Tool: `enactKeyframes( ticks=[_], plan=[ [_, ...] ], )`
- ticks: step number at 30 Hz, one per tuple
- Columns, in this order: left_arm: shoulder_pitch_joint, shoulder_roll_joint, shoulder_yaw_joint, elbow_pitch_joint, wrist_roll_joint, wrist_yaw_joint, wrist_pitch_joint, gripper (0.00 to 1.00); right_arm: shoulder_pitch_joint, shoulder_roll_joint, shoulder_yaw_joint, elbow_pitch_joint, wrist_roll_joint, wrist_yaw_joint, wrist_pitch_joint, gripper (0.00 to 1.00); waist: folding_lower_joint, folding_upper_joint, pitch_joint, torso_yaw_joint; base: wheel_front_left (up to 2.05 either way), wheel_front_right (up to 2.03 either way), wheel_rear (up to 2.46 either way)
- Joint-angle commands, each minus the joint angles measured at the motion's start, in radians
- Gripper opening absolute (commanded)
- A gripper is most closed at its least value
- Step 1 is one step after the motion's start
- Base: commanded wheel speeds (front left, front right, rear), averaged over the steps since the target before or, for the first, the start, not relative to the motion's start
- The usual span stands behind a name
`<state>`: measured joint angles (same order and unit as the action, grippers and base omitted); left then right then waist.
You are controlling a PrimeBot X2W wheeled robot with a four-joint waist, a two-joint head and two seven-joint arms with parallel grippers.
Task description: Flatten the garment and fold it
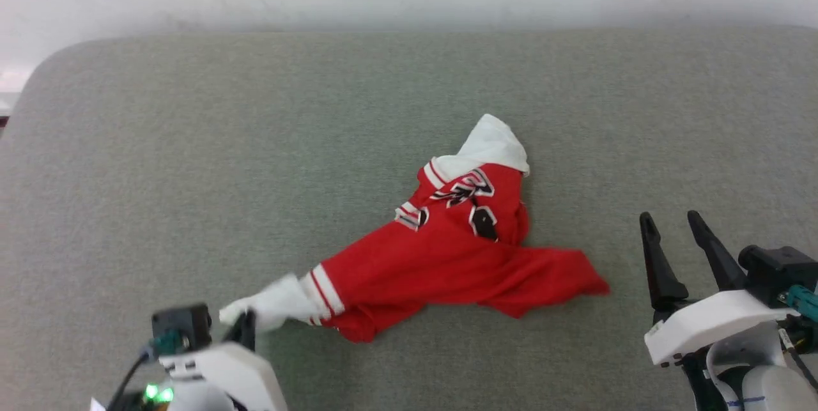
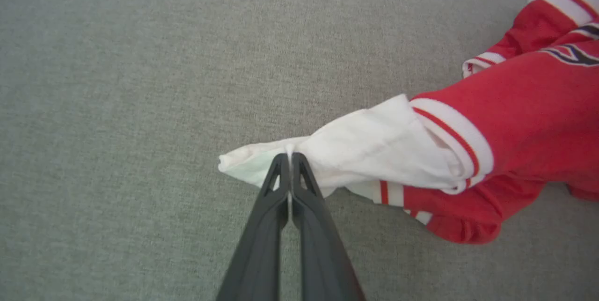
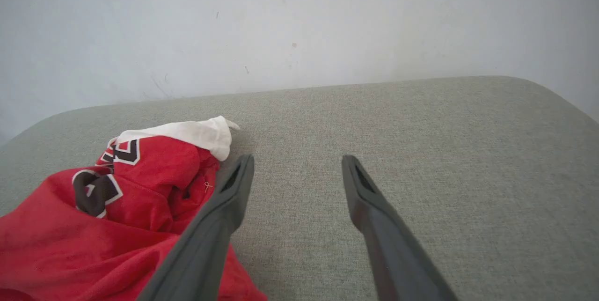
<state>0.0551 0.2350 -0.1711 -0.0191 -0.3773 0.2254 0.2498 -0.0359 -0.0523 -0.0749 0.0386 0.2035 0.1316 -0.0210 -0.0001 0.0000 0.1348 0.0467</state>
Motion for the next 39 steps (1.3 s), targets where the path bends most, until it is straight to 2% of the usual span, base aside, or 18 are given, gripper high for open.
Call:
enactKeyframes(
  ticks=[1, 2, 5, 8, 12, 17, 24, 25, 26, 27, 28, 31, 39],
  plan=[
    [0.015, -0.001, -0.003, -0.008, -0.005, 0.005, 0.009, 0.49, -0.007, 0.002, 0.001, -0.004, -0.005, -0.001, 0.004, 1.00, 0.0001, 0.0000, -0.004, 0.030, 0.00, 0.00, 0.00],
    [0.036, -0.005, -0.004, -0.011, -0.015, 0.007, 0.021, 1.00, -0.015, 0.002, 0.006, -0.005, -0.010, -0.001, 0.012, 1.00, 0.0001, 0.0000, -0.004, 0.042, 0.00, 0.00, 0.00],
    [0.056, -0.014, 0.003, 0.004, -0.035, 0.005, 0.006, 1.00, -0.056, 0.002, 0.031, -0.011, -0.045, -0.001, 0.029, 1.00, 0.0001, 0.0000, -0.001, 0.079, 0.00, 0.00, 0.00],
    [0.034, -0.040, 0.013, 0.014, -0.023, 0.013, -0.089, 1.00, -0.124, -0.001, 0.088, -0.002, -0.115, -0.001, 0.038, 1.00, 0.0001, 0.0000, 0.008, 0.117, 0.00, 0.00, 0.00],
    [-0.021, -0.073, 0.002, 0.038, 0.017, 0.008, -0.258, 1.00, -0.225, -0.071, 0.196, 0.099, -0.180, -0.001, 0.099, 1.00, 0.0001, 0.0000, 0.027, 0.170, 0.00, 0.00, 0.00],
    [-0.091, -0.114, -0.018, 0.087, 0.047, -0.012, -0.449, 1.00, -0.353, -0.160, 0.310, 0.242, -0.185, -0.001, 0.243, 1.00, 0.0001, 0.0000, 0.053, 0.228, 0.00, 0.00, 0.00],
    [-0.153, -0.150, -0.033, 0.126, 0.060, -0.035, -0.508, 1.00, -0.497, -0.252, 0.432, 0.355, -0.153, -0.001, 0.401, 1.00, 0.0001, 0.0000, 0.093, 0.284, 0.00, 0.00, 0.00],
    [-0.156, -0.154, -0.032, 0.130, 0.060, -0.038, -0.509, 1.00, -0.512, -0.261, 0.438, 0.370, -0.152, -0.001, 0.419, 0.88, 0.0001, 0.0000, 0.098, 0.287, 0.00, 0.00, 0.00],
    [-0.159, -0.157, -0.032, 0.134, 0.060, -0.039, -0.510, 1.00, -0.526, -0.267, 0.438, 0.383, -0.151, -0.001, 0.432, 0.49, 0.0001, 0.0000, 0.100, 0.290, 0.00, 0.00, 0.00],
    [-0.160, -0.160, -0.030, 0.137, 0.058, -0.041, -0.510, 1.00, -0.538, -0.271, 0.439, 0.395, -0.149, -0.001, 0.440, 0.19, 0.0001, 0.0000, 0.102, 0.291, 0.00, 0.00, 0.00],
    [-0.163, -0.163, -0.027, 0.136, 0.059, -0.042, -0.511, 1.00, -0.550, -0.274, 0.435, 0.403, -0.147, -0.001, 0.440, 0.00, 0.0001, 0.0000, 0.105, 0.293, 0.00, 0.00, 0.00],
    [-0.163, -0.169, -0.021, 0.132, 0.064, -0.043, -0.511, 1.00, -0.577, -0.271, 0.386, 0.411, -0.142, -0.001, 0.411, 0.00, 0.0001, 0.0000, 0.104, 0.290, 0.00, 0.00, 0.00],
    [-0.159, -0.175, -0.003, 0.137, 0.076, -0.055, -0.511, 1.00, -0.603, -0.231, 0.113, 0.327, -0.174, -0.001, 0.277, 0.00, 0.0001, 0.0000, 0.064, 0.230, 0.00, 0.00, 0.00]
  ],
)
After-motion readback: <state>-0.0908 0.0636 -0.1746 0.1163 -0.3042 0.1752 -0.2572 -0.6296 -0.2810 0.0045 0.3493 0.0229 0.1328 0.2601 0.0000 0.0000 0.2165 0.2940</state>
